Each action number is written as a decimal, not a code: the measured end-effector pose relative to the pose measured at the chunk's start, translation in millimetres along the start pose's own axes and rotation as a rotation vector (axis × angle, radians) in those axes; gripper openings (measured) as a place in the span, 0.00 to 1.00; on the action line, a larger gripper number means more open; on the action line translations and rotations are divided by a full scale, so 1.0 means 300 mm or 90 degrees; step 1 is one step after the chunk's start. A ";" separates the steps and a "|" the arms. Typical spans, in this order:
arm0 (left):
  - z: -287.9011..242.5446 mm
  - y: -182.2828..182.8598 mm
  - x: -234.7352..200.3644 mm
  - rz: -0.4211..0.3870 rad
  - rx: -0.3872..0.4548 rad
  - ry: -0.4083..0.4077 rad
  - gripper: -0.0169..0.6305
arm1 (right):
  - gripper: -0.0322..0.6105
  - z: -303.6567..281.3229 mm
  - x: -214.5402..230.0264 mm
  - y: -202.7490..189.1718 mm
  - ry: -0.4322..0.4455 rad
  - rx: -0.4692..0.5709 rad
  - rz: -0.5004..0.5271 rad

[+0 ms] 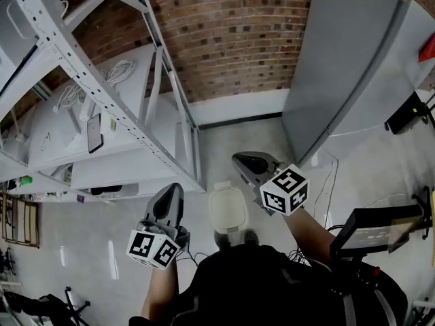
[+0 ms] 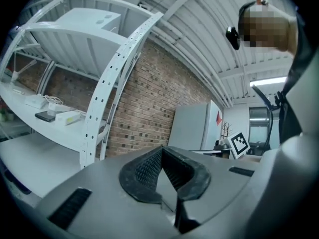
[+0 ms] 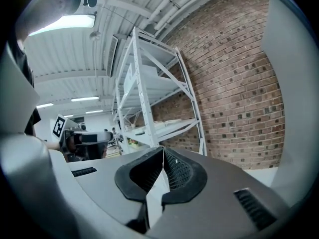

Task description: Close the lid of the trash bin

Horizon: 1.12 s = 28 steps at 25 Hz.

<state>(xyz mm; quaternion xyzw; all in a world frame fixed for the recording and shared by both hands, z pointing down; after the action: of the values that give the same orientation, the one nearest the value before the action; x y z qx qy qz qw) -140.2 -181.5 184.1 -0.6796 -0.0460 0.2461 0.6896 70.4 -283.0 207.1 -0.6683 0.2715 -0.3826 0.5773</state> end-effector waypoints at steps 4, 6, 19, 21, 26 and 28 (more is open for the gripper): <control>0.045 -0.006 0.032 0.003 -0.017 0.012 0.01 | 0.06 0.056 -0.025 -0.014 0.006 0.008 -0.013; 0.064 -0.013 0.066 -0.010 -0.016 0.007 0.01 | 0.06 0.079 -0.043 -0.026 0.013 0.006 -0.009; 0.468 -0.034 0.175 -0.001 -0.008 -0.016 0.01 | 0.06 0.257 -0.427 -0.059 -0.003 0.005 0.018; 0.567 -0.032 0.181 -0.009 -0.010 -0.027 0.01 | 0.06 0.299 -0.519 -0.084 -0.019 0.007 0.012; 0.787 -0.038 0.200 0.000 0.006 -0.045 0.01 | 0.06 0.421 -0.720 -0.134 -0.058 0.005 0.010; 0.859 -0.046 0.219 0.005 0.002 -0.054 0.01 | 0.06 0.482 -0.789 -0.150 -0.073 0.003 0.010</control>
<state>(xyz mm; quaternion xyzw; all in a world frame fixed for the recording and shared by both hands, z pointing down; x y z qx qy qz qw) -181.3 81.2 198.1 -0.6679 -0.0723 0.2770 0.6870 53.6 -2.8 198.4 -0.6856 0.2421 -0.3397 0.5967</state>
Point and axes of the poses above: the fingertips, and each gripper's own axes: z backward along the fingers, x to its right, y out of its top, the point moved 6 cm from there along z, backward along the fingers, and after that the axes turned 7 degrees about x, right-handed, at the moved point
